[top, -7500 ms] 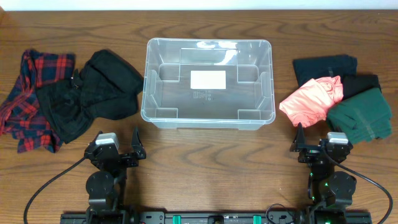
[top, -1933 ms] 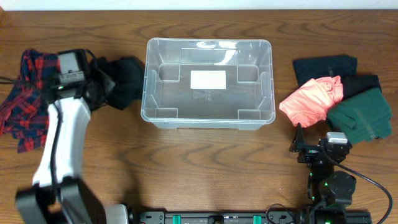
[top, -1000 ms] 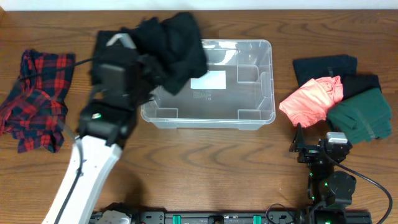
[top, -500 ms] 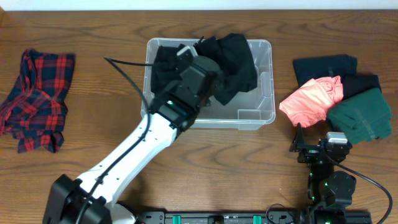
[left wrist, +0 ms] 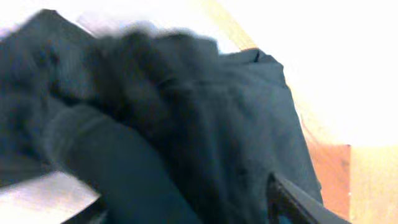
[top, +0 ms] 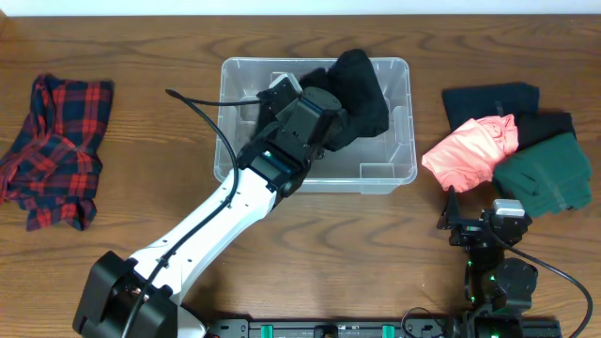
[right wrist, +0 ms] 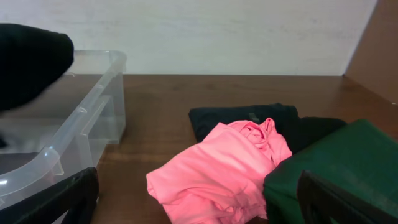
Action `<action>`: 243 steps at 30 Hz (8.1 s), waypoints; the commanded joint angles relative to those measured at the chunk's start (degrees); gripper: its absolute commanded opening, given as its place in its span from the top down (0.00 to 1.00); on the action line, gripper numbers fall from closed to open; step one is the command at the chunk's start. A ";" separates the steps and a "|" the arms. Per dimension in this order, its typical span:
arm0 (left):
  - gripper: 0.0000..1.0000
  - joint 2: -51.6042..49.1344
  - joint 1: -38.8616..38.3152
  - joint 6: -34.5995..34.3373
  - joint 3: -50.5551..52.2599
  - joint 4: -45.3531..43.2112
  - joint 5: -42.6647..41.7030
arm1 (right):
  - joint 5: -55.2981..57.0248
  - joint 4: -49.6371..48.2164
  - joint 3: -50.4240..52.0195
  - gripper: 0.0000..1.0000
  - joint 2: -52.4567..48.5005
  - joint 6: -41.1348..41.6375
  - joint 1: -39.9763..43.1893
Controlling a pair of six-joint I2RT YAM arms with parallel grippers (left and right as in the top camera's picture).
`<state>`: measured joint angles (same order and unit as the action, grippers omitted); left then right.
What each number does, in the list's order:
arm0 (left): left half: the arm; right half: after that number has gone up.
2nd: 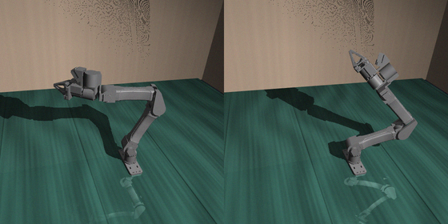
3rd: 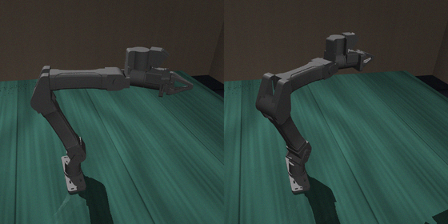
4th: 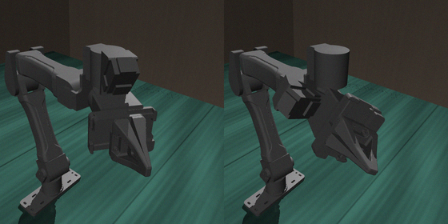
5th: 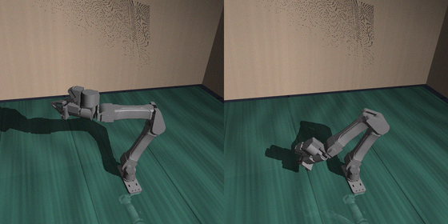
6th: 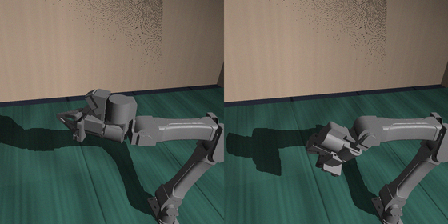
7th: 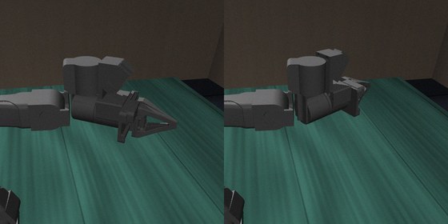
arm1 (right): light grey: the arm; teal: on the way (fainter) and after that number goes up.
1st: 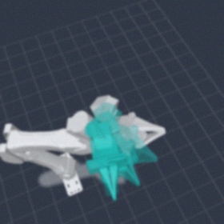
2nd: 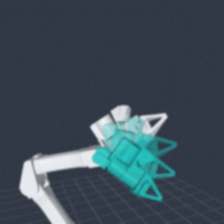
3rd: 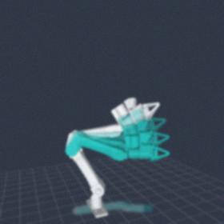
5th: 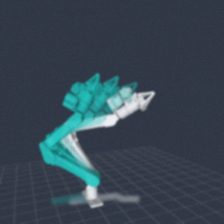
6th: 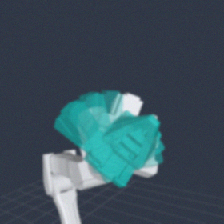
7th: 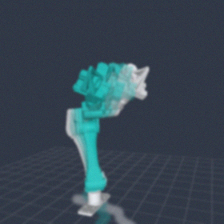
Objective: Pack container
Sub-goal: 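Lift the black garment with left gripper and carry into bin, then lower and spread the black garment in the bin, release, then move left gripper to the red plaid shirt and grasp it, then lift the red plaid shirt and carry it into the bin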
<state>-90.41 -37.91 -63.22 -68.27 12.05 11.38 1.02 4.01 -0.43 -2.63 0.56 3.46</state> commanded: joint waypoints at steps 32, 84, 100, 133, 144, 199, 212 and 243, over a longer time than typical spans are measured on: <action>0.02 0.39 -0.15 1.66 -2.58 -2.32 -12.85 | -0.20 0.22 0.11 0.01 0.00 -0.85 -0.59; 0.81 -19.69 1.95 51.56 -2.58 -4.66 -2.40 | -0.20 0.22 0.11 0.01 0.00 -0.85 -0.59; 0.02 0.76 4.66 51.63 -2.91 -3.13 -2.27 | -0.20 0.22 0.11 0.01 0.00 -0.85 -0.59; 0.02 -14.58 50.90 75.03 -2.82 -5.01 18.73 | -0.20 0.22 0.11 0.01 0.00 -0.85 -0.59; 0.02 -24.72 56.24 75.32 -2.82 -11.56 16.74 | -0.20 0.22 0.11 0.01 0.00 -0.85 -0.59; 0.94 3.06 46.95 76.43 -2.86 -18.60 18.16 | -0.20 0.22 0.11 0.01 0.00 -0.85 -0.59; 0.94 20.00 35.08 78.12 -2.86 -12.20 -11.47 | -0.20 0.22 0.11 0.01 0.00 -0.85 -0.59; 0.94 7.45 6.23 111.10 -2.84 -6.10 -12.22 | -0.20 0.22 0.11 0.01 0.00 -0.85 -0.59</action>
<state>-82.11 -30.92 41.21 -70.50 6.37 -1.10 1.02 4.01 -0.43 -2.63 0.54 3.46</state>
